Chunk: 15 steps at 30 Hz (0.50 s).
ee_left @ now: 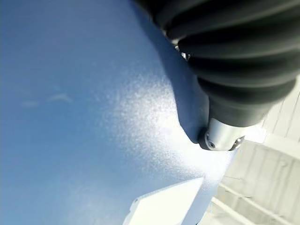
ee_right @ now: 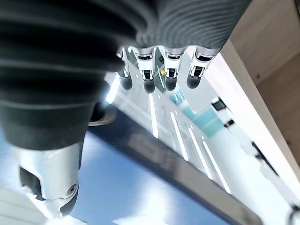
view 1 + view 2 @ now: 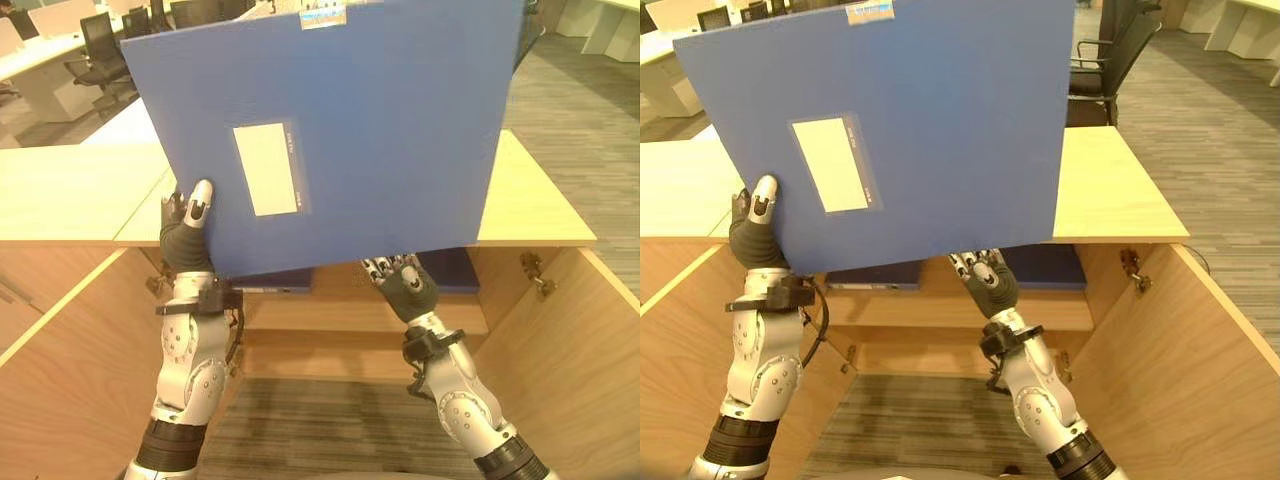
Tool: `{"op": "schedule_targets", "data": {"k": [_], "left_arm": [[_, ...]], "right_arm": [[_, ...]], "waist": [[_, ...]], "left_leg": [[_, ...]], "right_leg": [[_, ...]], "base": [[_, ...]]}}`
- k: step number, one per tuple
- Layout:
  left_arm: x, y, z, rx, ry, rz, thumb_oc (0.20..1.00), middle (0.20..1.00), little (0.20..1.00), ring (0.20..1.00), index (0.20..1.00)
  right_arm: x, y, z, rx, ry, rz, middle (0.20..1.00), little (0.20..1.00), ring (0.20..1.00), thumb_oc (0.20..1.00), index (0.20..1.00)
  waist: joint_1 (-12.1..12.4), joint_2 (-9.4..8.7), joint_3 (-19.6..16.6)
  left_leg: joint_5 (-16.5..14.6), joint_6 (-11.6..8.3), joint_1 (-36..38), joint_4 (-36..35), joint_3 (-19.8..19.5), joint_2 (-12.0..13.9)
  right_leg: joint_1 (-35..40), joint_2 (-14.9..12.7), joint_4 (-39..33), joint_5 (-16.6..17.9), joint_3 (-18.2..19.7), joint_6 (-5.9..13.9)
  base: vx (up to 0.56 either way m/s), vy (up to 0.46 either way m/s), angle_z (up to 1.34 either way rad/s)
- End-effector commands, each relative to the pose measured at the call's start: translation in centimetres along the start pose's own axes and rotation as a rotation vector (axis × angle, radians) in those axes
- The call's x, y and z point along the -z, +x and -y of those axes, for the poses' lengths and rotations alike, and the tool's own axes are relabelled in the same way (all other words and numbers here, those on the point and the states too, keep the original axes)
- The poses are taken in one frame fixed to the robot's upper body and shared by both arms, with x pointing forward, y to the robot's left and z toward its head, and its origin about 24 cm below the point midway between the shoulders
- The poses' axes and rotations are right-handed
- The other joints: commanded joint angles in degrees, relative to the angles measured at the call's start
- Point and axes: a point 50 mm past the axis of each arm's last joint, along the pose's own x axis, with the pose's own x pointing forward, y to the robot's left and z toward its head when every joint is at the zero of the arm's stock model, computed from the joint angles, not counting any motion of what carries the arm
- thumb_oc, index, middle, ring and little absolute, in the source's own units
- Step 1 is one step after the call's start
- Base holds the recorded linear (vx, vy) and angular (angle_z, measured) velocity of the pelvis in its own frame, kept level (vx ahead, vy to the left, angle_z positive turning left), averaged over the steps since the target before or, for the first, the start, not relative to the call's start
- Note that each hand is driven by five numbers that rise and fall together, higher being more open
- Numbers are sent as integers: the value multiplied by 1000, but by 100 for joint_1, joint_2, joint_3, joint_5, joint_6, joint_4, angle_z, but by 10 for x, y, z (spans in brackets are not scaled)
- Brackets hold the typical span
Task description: Put the empty folder in the office cabinet
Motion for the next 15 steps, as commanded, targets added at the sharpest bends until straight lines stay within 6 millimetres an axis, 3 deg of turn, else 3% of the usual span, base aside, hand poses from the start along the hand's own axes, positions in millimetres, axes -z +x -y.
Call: {"op": "schedule_targets", "data": {"k": [1, 6, 15], "left_arm": [[-33, 15, 2, 24, 76, 198, 200, 200, 200, 200, 200], [-34, 10, 3, -9, 125, 215, 200, 200, 200, 200, 200], [-18, 9, 15, -9, 106, 165, 200, 200, 200, 200, 200]], "right_arm": [[-17, 9, -13, -34, -13, 145, 1000, 1000, 1000, 1000, 1000], [-22, 10, -18, -40, -15, 179, 1000, 1000, 1000, 1000, 1000], [-19, 16, -25, -34, -10, 181, 1000, 1000, 1000, 1000, 1000]], "waist": [[72, -248, 8], [93, -269, 19], [99, -299, 39]], "left_leg": [[-319, 15, 143, 20, -85, -75], [-331, 18, 149, 20, -96, -72], [-332, 34, 157, 20, -110, -73]], "right_leg": [[108, -81, 402, -505, 246, 252], [116, -85, 392, -512, 236, 254], [125, -83, 393, -519, 237, 248]], "base": [[0, 0, 0], [0, 0, 0], [0, 0, 0]]}}
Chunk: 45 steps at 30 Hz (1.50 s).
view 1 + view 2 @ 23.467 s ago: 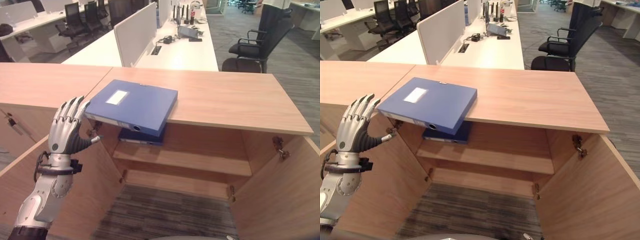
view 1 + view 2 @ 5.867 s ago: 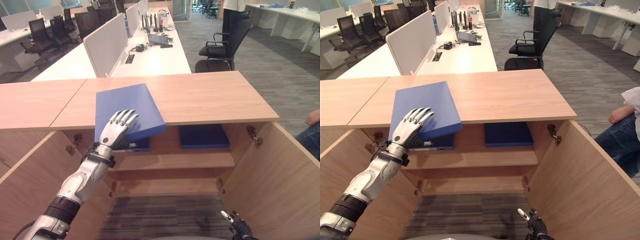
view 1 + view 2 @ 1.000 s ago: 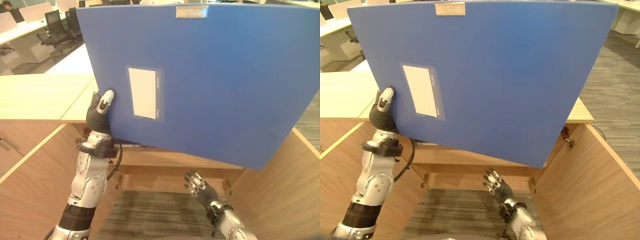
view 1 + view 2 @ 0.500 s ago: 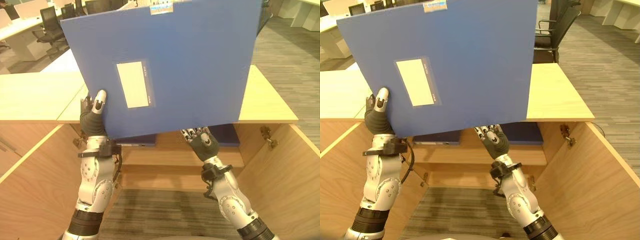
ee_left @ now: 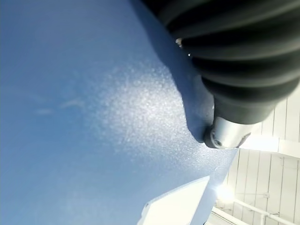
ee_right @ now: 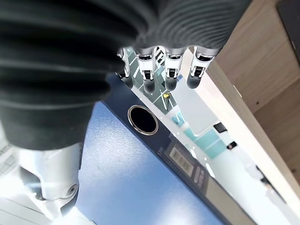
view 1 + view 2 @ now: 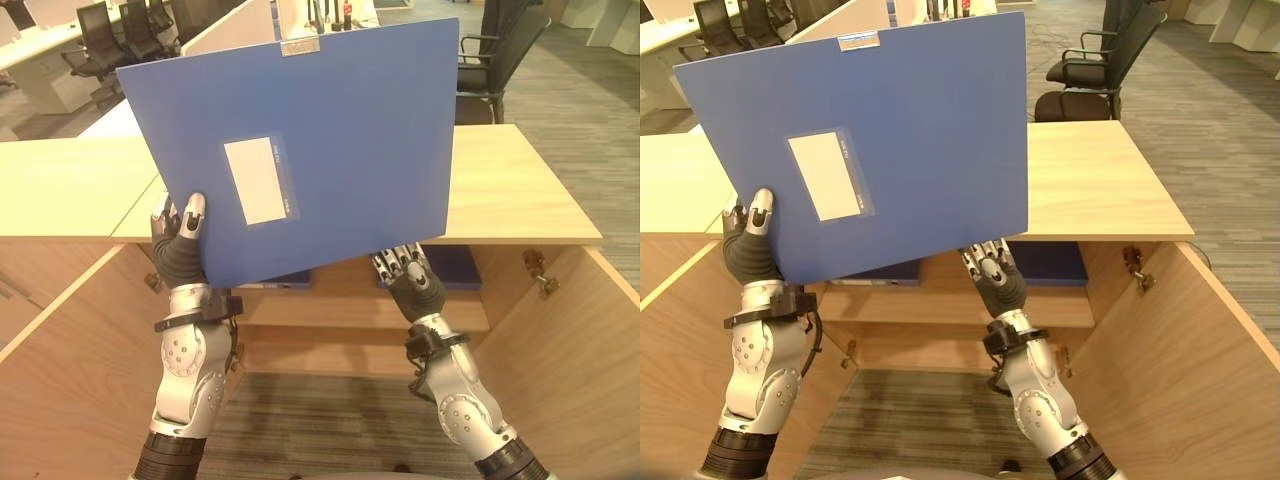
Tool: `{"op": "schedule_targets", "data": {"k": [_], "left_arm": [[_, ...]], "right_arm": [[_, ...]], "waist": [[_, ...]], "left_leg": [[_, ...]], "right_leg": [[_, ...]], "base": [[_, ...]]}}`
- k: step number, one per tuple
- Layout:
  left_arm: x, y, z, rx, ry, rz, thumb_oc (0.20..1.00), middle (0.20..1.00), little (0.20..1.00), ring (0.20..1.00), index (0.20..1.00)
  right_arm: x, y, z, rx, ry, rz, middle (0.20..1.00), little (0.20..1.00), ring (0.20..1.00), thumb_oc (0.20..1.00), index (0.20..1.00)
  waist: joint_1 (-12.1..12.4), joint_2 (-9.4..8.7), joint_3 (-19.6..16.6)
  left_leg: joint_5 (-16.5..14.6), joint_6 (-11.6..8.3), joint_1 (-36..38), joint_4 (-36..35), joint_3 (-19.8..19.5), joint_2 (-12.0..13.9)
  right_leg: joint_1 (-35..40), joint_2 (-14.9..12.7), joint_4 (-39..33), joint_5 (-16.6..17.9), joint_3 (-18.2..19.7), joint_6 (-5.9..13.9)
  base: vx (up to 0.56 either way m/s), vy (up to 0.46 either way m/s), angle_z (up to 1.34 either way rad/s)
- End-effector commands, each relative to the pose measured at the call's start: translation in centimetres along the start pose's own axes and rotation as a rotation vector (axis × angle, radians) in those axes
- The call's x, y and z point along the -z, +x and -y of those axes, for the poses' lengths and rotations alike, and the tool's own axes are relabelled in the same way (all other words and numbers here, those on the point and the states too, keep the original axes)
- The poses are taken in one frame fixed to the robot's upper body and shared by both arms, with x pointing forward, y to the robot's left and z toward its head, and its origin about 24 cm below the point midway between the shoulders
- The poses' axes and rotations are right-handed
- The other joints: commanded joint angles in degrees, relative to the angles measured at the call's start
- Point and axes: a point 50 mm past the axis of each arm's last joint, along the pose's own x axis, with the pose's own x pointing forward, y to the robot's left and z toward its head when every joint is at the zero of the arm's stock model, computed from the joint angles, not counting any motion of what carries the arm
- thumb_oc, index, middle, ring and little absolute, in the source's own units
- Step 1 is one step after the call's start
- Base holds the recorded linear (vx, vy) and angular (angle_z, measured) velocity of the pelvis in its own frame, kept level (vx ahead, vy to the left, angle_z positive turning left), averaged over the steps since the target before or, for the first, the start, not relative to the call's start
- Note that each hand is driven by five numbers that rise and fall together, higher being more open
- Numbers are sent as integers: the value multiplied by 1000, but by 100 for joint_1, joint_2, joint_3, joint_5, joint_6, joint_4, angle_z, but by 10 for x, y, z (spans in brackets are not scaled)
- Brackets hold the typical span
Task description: Put the empty folder in the office cabinet
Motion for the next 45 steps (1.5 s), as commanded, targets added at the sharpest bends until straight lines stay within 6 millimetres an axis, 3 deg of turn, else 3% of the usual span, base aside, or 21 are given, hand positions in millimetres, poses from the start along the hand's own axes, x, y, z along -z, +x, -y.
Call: {"op": "schedule_targets", "data": {"k": [1, 19, 39, 41, 42, 45], "left_arm": [[-19, 13, 17, 97, -2, 146, 200, 200, 200, 200, 200], [5, 12, 55, 220, -210, 2, 200, 200, 200, 200, 200], [28, 0, 63, 203, -324, -137, 200, 200, 200, 200, 200], [29, -1, 64, 211, -324, -141, 200, 200, 200, 200, 200], [29, -1, 64, 211, -331, -145, 200, 200, 200, 200, 200], [29, -1, 64, 213, -336, -146, 200, 200, 200, 200, 200]], "right_arm": [[-17, 16, -31, -116, 29, 149, 1000, 1000, 1000, 1000, 1000], [-11, 25, -45, -145, 73, 141, 1000, 1000, 1000, 1000, 1000], [-45, 54, -82, -227, 127, 350, 1000, 1000, 1000, 1000, 1000], [-48, 56, -84, -231, 123, 365, 542, 542, 542, 542, 542], [-50, 57, -84, -230, 115, 374, 200, 200, 200, 200, 200], [-51, 57, -85, -231, 110, 379, 200, 200, 200, 200, 200]], "waist": [[79, -290, -70], [46, -316, -23], [133, -355, -20], [152, -360, -14], [165, -374, -17], [182, -386, -14]], "left_leg": [[-338, 35, 194, 18, -106, -69], [-405, 47, 240, 18, -106, -61], [-395, 58, 224, 18, -107, -58], [-390, 59, 214, 18, -115, -58], [-391, 60, 204, 18, -123, -58], [-390, 58, 191, 18, -133, -56]], "right_leg": [[156, -87, 388, -524, 244, 252], [195, -59, 393, -595, 263, 253], [190, -44, 374, -572, 271, 241], [186, -42, 378, -573, 264, 238], [185, -41, 373, -569, 263, 238], [189, -43, 366, -566, 252, 240]], "base": [[0, 0, 0], [1, 1, 0], [0, 0, 0], [0, 0, 0], [0, 0, 0], [2, 0, 1]]}}
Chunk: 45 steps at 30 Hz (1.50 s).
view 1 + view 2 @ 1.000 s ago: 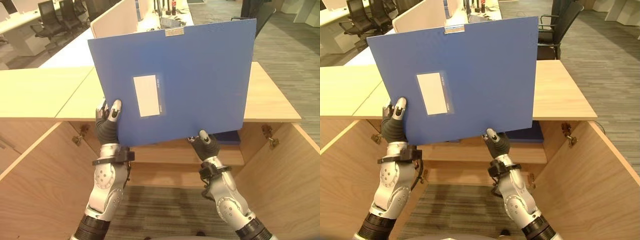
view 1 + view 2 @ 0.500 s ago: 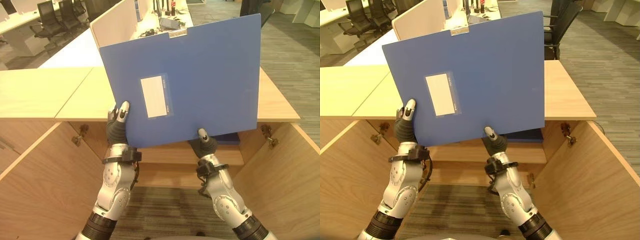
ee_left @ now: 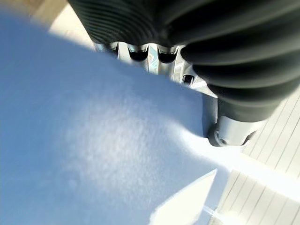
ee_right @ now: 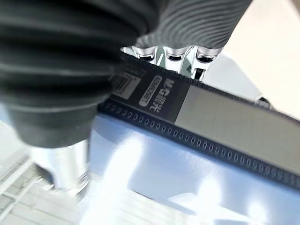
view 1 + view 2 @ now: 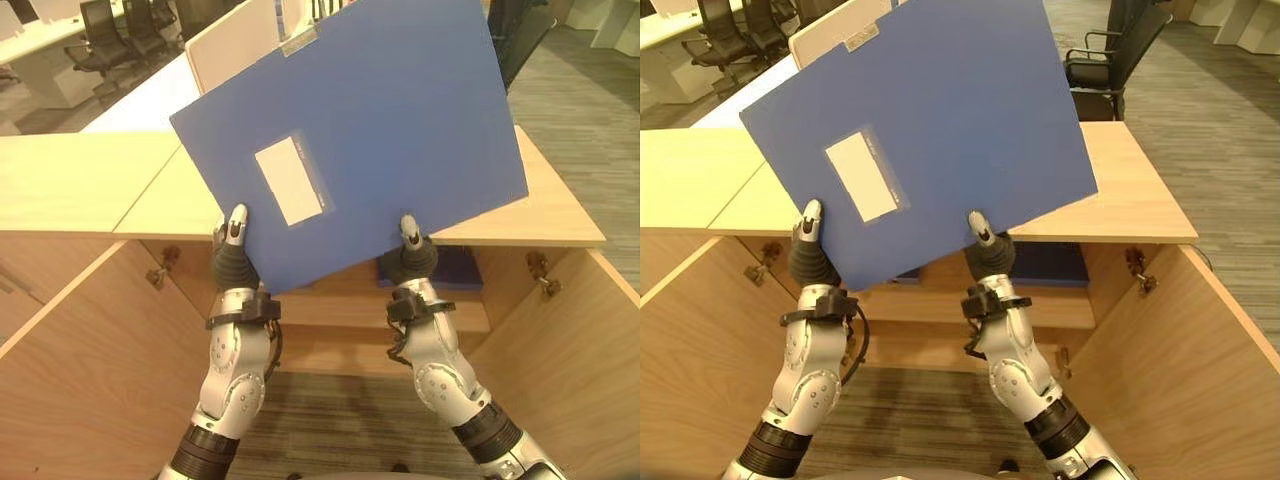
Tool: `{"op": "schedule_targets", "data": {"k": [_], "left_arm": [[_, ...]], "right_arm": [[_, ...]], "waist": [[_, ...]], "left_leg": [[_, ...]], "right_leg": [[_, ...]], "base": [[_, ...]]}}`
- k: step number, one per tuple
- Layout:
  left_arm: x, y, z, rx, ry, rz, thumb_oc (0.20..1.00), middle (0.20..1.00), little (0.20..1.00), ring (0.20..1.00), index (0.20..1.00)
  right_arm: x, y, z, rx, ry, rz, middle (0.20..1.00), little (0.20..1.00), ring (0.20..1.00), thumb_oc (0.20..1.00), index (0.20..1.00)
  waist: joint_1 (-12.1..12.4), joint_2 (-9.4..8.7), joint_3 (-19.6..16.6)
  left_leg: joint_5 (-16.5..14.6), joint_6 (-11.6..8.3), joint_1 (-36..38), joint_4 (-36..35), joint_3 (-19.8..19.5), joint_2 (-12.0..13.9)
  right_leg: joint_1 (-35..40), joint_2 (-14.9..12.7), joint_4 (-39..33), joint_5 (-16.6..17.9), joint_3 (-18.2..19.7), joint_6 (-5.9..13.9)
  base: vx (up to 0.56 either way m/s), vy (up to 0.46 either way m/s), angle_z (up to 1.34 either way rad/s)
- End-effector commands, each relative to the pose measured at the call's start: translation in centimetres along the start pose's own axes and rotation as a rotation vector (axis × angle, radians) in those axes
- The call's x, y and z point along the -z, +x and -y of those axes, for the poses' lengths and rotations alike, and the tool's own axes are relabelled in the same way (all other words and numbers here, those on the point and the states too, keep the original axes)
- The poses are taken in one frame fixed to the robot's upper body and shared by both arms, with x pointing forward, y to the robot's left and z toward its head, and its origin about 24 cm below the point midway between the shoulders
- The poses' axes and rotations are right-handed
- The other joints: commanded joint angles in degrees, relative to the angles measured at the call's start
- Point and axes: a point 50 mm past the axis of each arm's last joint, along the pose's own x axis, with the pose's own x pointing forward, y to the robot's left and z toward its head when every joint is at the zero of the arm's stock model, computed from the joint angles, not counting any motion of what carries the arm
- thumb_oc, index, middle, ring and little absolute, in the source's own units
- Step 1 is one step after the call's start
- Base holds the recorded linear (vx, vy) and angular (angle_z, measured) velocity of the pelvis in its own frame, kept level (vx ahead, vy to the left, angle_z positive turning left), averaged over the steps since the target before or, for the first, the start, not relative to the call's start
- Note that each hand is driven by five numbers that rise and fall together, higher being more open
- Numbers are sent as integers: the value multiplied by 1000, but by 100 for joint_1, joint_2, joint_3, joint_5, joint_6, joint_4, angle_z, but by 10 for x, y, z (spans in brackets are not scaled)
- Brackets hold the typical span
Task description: Put the empty folder in the office cabinet
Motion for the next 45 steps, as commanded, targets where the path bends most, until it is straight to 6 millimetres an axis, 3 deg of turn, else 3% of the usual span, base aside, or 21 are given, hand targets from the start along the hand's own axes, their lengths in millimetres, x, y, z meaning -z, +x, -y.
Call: {"op": "schedule_targets", "data": {"k": [1, 19, 20, 21, 22, 23, 28, 29, 34, 42, 45], "left_arm": [[-3, 12, 33, 211, -11, 36, 200, 200, 200, 200, 200], [-11, 12, 17, 180, 47, 52, 200, 200, 200, 200, 200], [-12, 11, 13, 178, 60, 50, 413, 413, 413, 413, 413], [-16, 9, 6, 178, 84, 55, 915, 915, 915, 915, 915], [-20, 7, -2, 163, 99, 56, 1000, 1000, 1000, 1000, 1000], [-20, 7, -2, 163, 98, 55, 1000, 1000, 1000, 1000, 1000], [-32, -6, -46, 59, 217, 33, 1000, 1000, 1000, 1000, 1000], [-32, -7, -46, 58, 217, 32, 1000, 1000, 1000, 1000, 1000], [-42, -27, -93, -98, 335, -6, 1000, 1000, 1000, 1000, 1000], [-35, -55, -137, -213, 336, -133, 1000, 1000, 1000, 1000, 1000], [-22, -76, -161, -263, 275, -243, 1000, 1000, 1000, 1000, 1000]], "right_arm": [[-23, 23, -41, -157, 41, 180, 200, 200, 200, 200, 200], [-19, 12, -16, -104, -7, 110, 200, 200, 200, 200, 200], [-21, 10, -12, -106, -38, 106, 200, 200, 200, 200, 200], [-26, 7, -4, -109, -85, 96, 200, 200, 200, 200, 200], [-31, 2, 4, -101, -108, 88, 200, 200, 200, 200, 200], [-31, 2, 5, -101, -108, 87, 200, 200, 200, 200, 200], [-44, -21, 36, -43, -198, 30, 200, 200, 200, 200, 200], [-44, -21, 36, -43, -197, 29, 200, 200, 200, 200, 200], [-50, -46, 61, 7, -254, -63, 200, 200, 200, 200, 200], [-50, -63, 78, -10, -287, -198, 200, 200, 200, 200, 200], [-47, -71, 84, -65, -336, -322, 200, 200, 200, 200, 200]], "waist": [[63, -329, -37], [85, -343, -36], [91, -346, -36], [107, -358, -38], [119, -367, -42], [119, -366, -46], [157, -383, -45], [154, -382, -51], [191, -384, -34], [241, -360, -4], [262, -363, 6]], "left_leg": [[-395, 61, 170, 16, -135, -59], [-419, 63, 182, 16, -140, -68], [-421, 60, 181, 16, -145, -63], [-423, 58, 178, 16, -145, -64], [-425, 57, 179, 16, -154, -64], [-425, 56, 180, 16, -155, -63], [-423, 53, 170, 16, -189, -75], [-423, 52, 170, 16, -190, -75], [-337, 49, 105, 16, -236, -81], [-360, 23, 102, 16, -283, -78], [-331, 13, 77, 16, -294, -75]], "right_leg": [[161, -47, 365, -584, 251, 260], [181, -52, 365, -608, 228, 265], [182, -55, 368, -612, 221, 266], [195, -55, 361, -615, 215, 267], [203, -51, 363, -623, 209, 269], [204, -51, 363, -624, 209, 269], [214, -48, 362, -630, 190, 270], [216, -48, 361, -630, 189, 270], [177, -55, 366, -579, 151, 258], [199, -47, 366, -632, 116, 274], [172, -54, 374, -619, 101, 289]], "base": [[8, 2, 4], [2, 0, 1], [0, 0, 0], [32, -5, 2], [0, 0, 0], [0, 0, 0], [0, 0, 0], [0, 0, 0], [-31, -2, 2], [-9, -3, 4], [-29, 1, 4]]}}
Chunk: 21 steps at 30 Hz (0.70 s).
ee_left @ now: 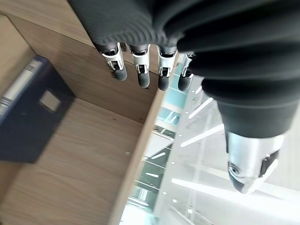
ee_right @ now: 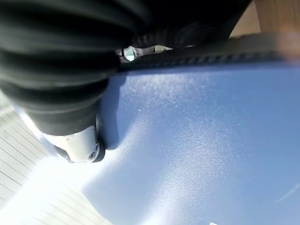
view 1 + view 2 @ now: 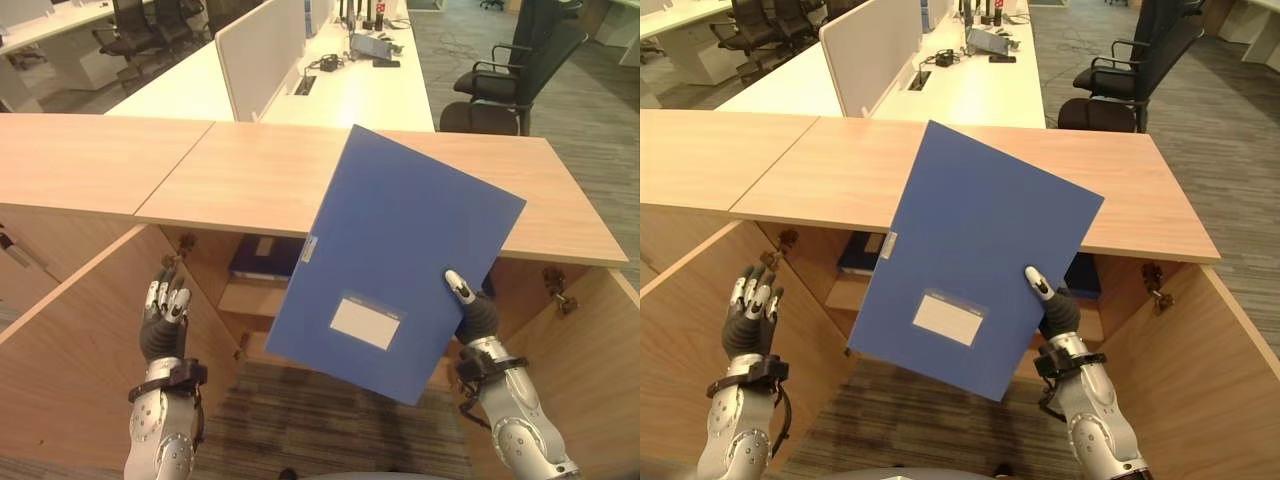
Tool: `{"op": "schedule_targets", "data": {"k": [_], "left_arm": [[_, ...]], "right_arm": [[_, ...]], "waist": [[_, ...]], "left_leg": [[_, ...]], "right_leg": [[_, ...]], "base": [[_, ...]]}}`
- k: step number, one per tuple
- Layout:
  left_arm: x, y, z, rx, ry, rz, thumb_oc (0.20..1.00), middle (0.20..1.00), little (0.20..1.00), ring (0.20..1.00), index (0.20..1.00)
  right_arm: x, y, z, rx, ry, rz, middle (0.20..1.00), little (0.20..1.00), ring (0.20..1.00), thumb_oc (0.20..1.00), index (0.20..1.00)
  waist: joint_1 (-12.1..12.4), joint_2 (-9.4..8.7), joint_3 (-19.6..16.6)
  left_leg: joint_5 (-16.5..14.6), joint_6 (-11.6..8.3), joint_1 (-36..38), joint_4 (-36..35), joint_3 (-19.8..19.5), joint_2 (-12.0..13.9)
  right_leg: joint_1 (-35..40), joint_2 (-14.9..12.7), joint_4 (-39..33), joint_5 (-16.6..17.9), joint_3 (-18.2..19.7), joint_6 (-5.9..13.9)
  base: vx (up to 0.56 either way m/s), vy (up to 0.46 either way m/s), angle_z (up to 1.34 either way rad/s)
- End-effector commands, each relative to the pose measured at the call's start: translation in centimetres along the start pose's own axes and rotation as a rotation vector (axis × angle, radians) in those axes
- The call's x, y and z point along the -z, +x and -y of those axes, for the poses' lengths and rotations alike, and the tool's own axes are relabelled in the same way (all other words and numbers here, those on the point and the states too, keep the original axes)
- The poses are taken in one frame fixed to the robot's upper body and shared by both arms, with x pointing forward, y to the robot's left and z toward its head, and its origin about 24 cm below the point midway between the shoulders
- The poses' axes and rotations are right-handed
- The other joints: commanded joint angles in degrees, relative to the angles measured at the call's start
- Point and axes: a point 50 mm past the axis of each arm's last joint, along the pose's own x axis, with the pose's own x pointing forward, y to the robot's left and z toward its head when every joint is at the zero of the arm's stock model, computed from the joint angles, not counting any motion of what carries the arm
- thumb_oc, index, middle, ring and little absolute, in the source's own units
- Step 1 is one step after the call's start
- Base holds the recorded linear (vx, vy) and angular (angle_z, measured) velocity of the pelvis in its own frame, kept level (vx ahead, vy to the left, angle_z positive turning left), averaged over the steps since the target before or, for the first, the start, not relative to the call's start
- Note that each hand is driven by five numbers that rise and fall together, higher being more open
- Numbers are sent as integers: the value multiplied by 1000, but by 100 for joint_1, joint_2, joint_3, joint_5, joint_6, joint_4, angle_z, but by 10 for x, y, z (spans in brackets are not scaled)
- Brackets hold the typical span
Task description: Put the empty folder in the office cabinet
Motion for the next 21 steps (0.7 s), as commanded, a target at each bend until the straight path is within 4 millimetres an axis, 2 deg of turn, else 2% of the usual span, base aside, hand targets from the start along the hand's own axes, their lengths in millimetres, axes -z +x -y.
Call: {"op": "schedule_targets", "data": {"k": [1, 2, 3, 5, 13, 15, 16, 18, 21], "left_arm": [[-11, 7, -11, 66, -30, 32, 1000, 1000, 1000, 1000, 1000], [-4, 4, -19, 54, -27, -3, 1000, 1000, 1000, 1000, 1000], [12, -5, -32, 34, -10, -85, 1000, 1000, 1000, 1000, 1000], [31, -16, -46, -11, -10, -176, 1000, 1000, 1000, 1000, 1000], [90, -54, -70, -16, 183, -554, 1000, 1000, 1000, 1000, 1000], [98, -61, -73, -6, 234, -621, 1000, 1000, 1000, 1000, 1000], [98, -61, -73, -6, 234, -621, 1000, 1000, 1000, 1000, 1000], [108, -70, -78, 13, 305, -711, 1000, 1000, 1000, 1000, 1000], [113, -73, -79, 20, 347, -752, 1000, 1000, 1000, 1000, 1000]], "right_arm": [[-15, 15, -8, -158, -54, 39, 200, 200, 200, 200, 200], [-11, 12, -3, -166, -93, -10, 200, 200, 200, 200, 200], [-4, 4, 3, -186, -166, -103, 200, 200, 200, 200, 200], [7, -3, 10, -175, -181, -176, 200, 200, 200, 200, 200], [54, -23, 24, -73, -177, -346, 200, 200, 200, 200, 200], [67, -27, 26, -59, -187, -400, 200, 200, 200, 200, 200], [67, -27, 26, -59, -187, -400, 200, 200, 200, 200, 200], [89, -35, 31, 3, -163, -478, 200, 200, 200, 200, 200], [107, -41, 34, 67, -137, -535, 200, 200, 200, 200, 200]], "waist": [[84, -211, -4], [93, -212, 4], [113, -211, 19], [134, -204, 33], [211, -191, 126], [226, -186, 156], [226, -186, 156], [264, -174, 207], [307, -156, 261]], "left_leg": [[-329, 8, 194, 43, -83, -71], [-316, 4, 181, 43, -87, -71], [-299, -4, 167, 43, -87, -67], [-283, -8, 143, 43, -108, -66], [-210, -20, 9, 43, -174, -55], [-199, -25, -20, 43, -202, -52], [-199, -25, -20, 43, -202, -52], [-183, -32, -75, 43, -254, -64], [-153, -44, -147, 43, -304, -62]], "right_leg": [[120, -43, 377, -541, 310, 240], [116, -41, 378, -539, 299, 243], [107, -43, 376, -529, 291, 250], [86, -42, 378, -522, 270, 258], [5, -43, 384, -511, 190, 269], [-16, -48, 388, -516, 171, 265], [-16, -48, 388, -516, 171, 265], [-45, -46, 396, -521, 132, 263], [-69, -51, 377, -521, 76, 260]], "base": [[-14, 2, 4], [-27, 2, 5], [-41, 0, 4], [-19, 0, 1], [-17, -2, 2], [-12, -2, 9], [-13, -6, 11], [-22, -11, 14], [-23, -18, 7]]}}
